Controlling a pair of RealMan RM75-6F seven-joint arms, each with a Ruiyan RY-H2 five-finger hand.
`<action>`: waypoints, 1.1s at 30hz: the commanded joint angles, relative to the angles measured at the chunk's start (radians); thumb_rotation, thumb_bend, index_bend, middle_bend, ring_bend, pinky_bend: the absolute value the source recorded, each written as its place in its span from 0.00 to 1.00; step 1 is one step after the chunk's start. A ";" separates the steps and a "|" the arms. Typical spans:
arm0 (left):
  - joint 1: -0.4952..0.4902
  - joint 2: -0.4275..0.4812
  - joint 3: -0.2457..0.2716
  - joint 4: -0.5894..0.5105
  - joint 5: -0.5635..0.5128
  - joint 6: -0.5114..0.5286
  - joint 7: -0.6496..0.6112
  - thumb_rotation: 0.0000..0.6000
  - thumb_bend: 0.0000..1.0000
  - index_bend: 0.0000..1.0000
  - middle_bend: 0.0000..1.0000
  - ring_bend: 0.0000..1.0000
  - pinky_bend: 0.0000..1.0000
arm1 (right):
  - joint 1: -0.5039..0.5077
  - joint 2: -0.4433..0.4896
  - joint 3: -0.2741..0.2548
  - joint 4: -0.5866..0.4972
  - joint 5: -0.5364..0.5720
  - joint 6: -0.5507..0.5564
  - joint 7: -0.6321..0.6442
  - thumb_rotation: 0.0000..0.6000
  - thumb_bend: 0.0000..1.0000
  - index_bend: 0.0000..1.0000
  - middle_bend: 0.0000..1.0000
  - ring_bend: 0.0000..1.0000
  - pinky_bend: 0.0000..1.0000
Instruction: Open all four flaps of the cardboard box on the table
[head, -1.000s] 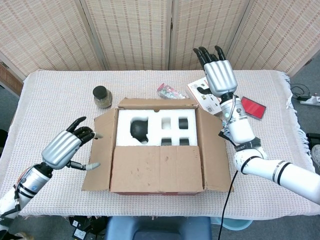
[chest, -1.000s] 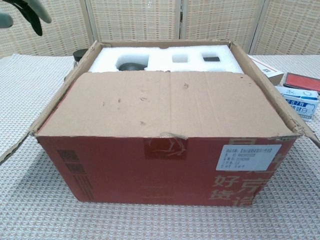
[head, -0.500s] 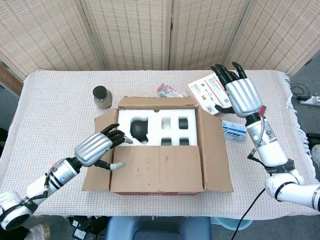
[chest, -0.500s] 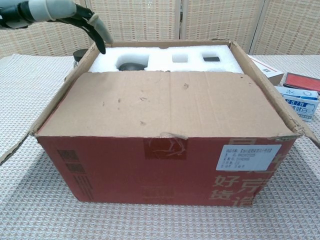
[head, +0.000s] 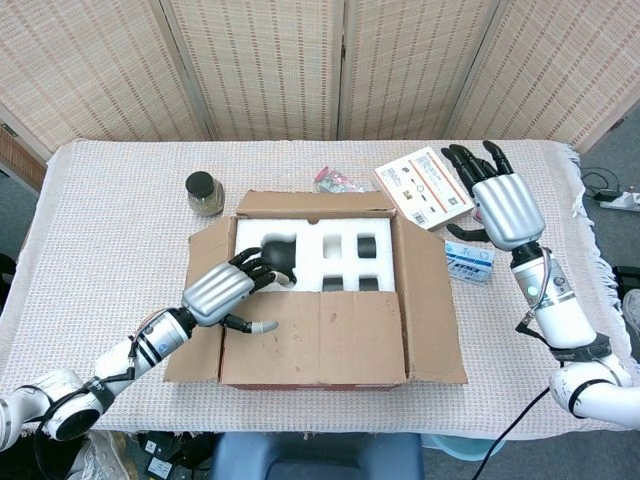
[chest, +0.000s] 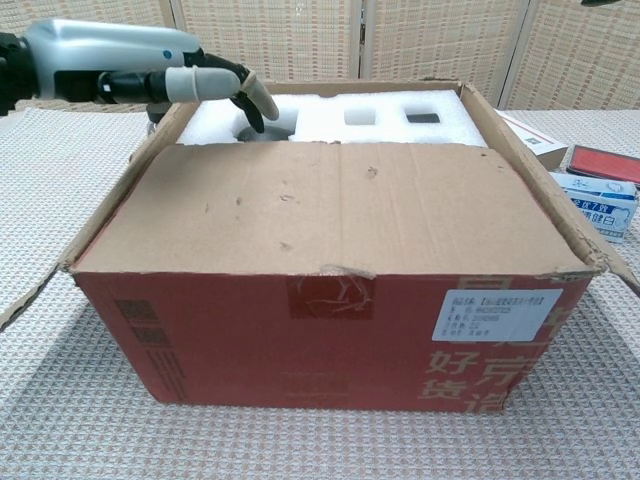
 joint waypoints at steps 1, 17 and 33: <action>-0.017 -0.021 -0.002 0.013 -0.039 -0.019 0.026 0.00 0.19 0.21 0.27 0.17 0.00 | -0.005 -0.004 -0.001 0.012 -0.002 -0.001 0.013 1.00 0.20 0.00 0.12 0.23 0.01; -0.019 -0.055 0.017 0.004 0.009 0.026 -0.001 0.00 0.19 0.34 0.42 0.29 0.00 | -0.017 -0.029 0.001 0.077 0.001 -0.018 0.044 1.00 0.20 0.00 0.12 0.23 0.01; 0.012 0.008 0.010 -0.051 0.111 0.128 -0.158 0.00 0.19 0.38 0.47 0.34 0.00 | -0.038 -0.033 0.011 0.106 0.006 -0.012 0.077 1.00 0.20 0.00 0.12 0.23 0.01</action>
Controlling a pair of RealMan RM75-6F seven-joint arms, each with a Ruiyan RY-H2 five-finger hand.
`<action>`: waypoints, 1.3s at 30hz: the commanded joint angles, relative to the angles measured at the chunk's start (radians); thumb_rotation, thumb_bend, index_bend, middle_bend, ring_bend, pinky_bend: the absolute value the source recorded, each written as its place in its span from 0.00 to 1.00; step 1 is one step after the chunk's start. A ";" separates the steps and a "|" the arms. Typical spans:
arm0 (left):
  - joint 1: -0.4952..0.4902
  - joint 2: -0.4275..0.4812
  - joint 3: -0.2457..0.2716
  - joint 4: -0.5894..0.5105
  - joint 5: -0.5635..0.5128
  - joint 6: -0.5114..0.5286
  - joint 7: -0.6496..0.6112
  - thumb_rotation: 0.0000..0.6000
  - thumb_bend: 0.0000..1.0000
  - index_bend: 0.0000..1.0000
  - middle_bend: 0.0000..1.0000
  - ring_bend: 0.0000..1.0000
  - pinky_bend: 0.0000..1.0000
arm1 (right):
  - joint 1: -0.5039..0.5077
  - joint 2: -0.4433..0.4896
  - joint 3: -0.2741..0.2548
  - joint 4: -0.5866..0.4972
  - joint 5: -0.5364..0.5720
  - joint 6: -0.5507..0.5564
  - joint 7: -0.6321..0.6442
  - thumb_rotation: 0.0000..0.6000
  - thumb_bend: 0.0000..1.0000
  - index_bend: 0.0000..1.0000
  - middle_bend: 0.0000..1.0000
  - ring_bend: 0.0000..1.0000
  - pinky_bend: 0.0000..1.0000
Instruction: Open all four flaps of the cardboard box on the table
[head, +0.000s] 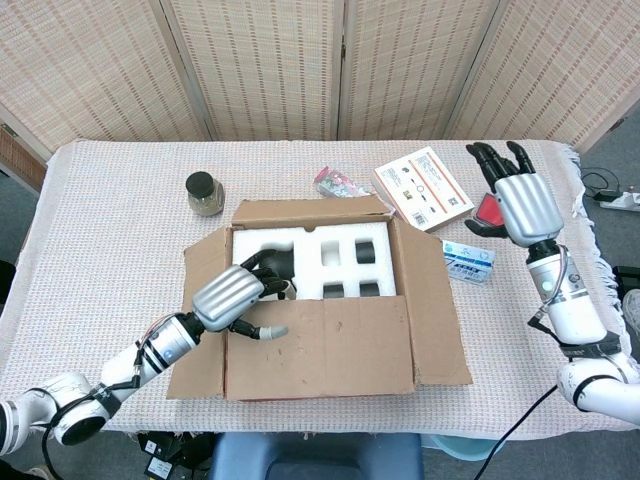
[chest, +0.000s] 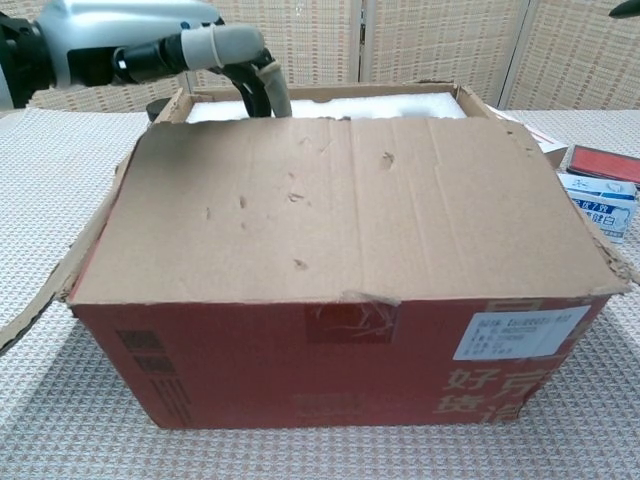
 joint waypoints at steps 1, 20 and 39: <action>0.015 0.030 0.003 -0.027 0.037 0.033 -0.044 0.00 0.19 0.38 0.47 0.34 0.00 | -0.003 0.001 0.002 0.001 0.000 0.003 0.005 1.00 0.20 0.00 0.12 0.23 0.01; 0.100 0.359 0.099 -0.203 0.282 0.154 -0.485 0.00 0.19 0.39 0.52 0.39 0.00 | -0.030 0.025 0.025 -0.017 -0.006 0.034 0.040 1.00 0.20 0.00 0.12 0.23 0.01; 0.120 0.486 0.154 -0.173 0.419 0.259 -0.760 0.00 0.19 0.39 0.57 0.45 0.00 | -0.038 0.027 0.034 -0.029 -0.009 0.040 0.042 1.00 0.20 0.00 0.12 0.23 0.01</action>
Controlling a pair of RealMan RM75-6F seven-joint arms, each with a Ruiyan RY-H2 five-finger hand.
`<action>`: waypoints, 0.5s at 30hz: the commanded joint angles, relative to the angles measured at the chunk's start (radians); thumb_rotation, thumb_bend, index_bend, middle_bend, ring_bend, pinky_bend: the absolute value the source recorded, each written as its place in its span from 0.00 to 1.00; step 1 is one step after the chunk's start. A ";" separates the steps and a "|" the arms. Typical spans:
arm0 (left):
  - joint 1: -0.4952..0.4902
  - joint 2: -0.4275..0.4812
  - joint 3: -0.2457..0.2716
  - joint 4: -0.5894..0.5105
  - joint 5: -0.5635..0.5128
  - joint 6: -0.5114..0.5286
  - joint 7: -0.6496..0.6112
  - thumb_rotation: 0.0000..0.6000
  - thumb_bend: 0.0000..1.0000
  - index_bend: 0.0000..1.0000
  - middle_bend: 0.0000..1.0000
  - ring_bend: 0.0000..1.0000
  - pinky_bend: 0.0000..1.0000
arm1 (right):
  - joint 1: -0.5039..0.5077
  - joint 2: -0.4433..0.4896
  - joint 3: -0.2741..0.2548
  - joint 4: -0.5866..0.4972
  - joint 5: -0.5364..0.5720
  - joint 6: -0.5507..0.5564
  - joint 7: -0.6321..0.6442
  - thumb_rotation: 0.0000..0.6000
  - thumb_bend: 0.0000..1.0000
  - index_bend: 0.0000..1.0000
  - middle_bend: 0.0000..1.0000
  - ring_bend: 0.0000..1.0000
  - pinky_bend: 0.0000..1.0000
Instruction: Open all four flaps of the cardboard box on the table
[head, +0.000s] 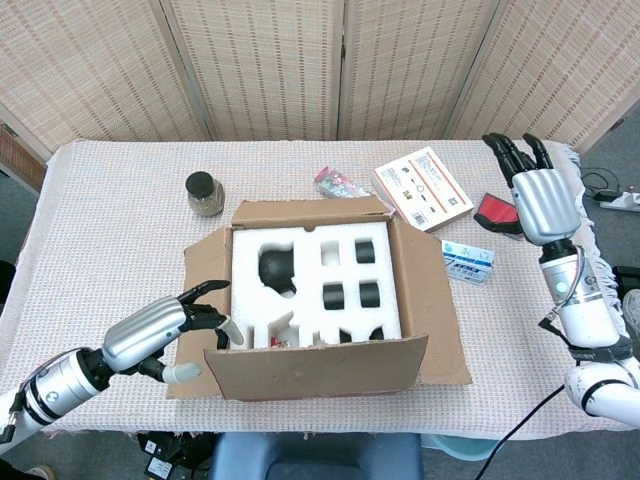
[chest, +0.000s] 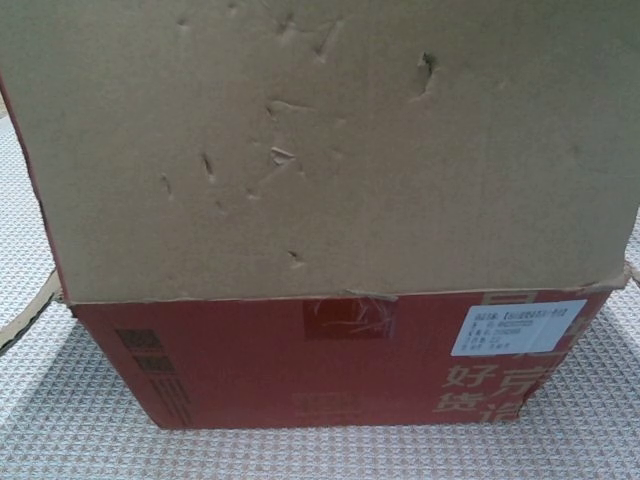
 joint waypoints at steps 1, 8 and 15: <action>-0.005 -0.002 0.000 0.010 -0.009 -0.004 -0.032 0.00 0.19 0.39 0.58 0.46 0.00 | -0.001 0.001 0.000 -0.002 -0.001 0.000 -0.002 1.00 0.20 0.00 0.12 0.23 0.01; -0.028 0.043 0.027 0.026 0.055 0.018 -0.222 0.00 0.19 0.39 0.61 0.50 0.00 | -0.004 0.002 0.003 -0.003 0.004 0.001 -0.004 1.00 0.20 0.00 0.12 0.23 0.01; -0.077 0.077 0.062 0.078 0.148 0.046 -0.472 0.00 0.19 0.39 0.64 0.53 0.00 | -0.002 -0.005 0.003 0.005 0.005 -0.002 -0.003 1.00 0.20 0.00 0.12 0.23 0.01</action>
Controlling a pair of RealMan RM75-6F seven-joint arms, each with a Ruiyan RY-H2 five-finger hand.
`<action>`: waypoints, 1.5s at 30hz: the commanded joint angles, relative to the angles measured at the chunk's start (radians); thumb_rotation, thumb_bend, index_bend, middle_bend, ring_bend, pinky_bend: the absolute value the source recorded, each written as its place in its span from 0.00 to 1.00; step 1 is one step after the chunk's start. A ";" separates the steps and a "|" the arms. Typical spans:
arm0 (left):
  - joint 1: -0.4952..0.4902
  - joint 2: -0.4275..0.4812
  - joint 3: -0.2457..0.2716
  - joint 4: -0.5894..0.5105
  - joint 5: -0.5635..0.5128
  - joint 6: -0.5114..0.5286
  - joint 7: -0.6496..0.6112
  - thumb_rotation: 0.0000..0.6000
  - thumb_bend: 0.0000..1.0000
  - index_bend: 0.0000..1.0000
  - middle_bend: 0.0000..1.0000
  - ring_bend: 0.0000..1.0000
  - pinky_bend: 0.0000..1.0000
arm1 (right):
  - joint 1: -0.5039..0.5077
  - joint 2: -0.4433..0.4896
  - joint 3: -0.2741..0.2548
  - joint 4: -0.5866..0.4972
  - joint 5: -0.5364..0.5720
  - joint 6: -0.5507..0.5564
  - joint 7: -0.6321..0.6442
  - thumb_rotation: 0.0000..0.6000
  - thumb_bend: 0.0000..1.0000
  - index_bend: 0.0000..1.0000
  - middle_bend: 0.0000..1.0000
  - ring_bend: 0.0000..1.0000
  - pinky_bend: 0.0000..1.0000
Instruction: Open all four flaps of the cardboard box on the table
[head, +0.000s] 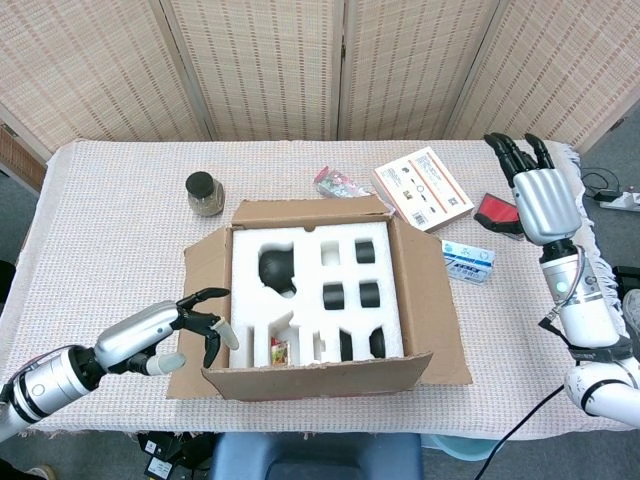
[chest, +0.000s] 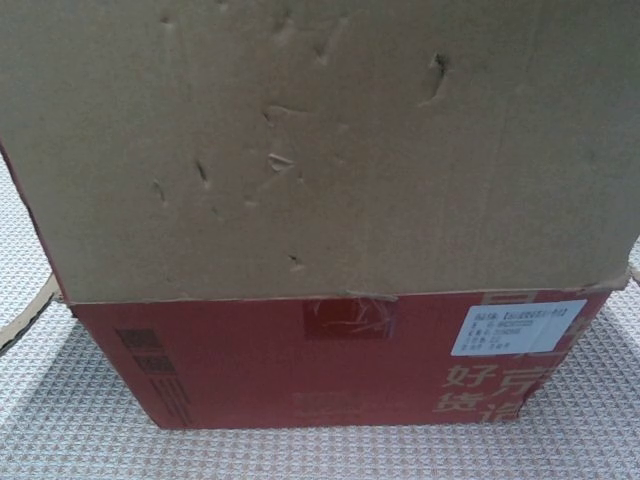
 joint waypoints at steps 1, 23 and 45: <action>-0.039 0.023 0.030 0.043 0.072 0.024 -0.151 0.00 0.19 0.39 0.64 0.53 0.00 | 0.001 -0.002 0.000 0.002 0.000 -0.001 0.000 1.00 0.20 0.00 0.12 0.23 0.01; -0.186 -0.073 0.111 0.089 0.169 -0.056 -0.322 0.00 0.19 0.39 0.64 0.54 0.00 | -0.008 -0.015 -0.007 0.028 -0.003 -0.008 0.018 1.00 0.20 0.00 0.12 0.23 0.01; -0.145 -0.131 0.108 0.106 -0.075 -0.130 0.064 0.00 0.19 0.37 0.58 0.46 0.00 | -0.026 -0.020 -0.021 0.056 -0.011 -0.009 0.035 1.00 0.20 0.00 0.12 0.23 0.01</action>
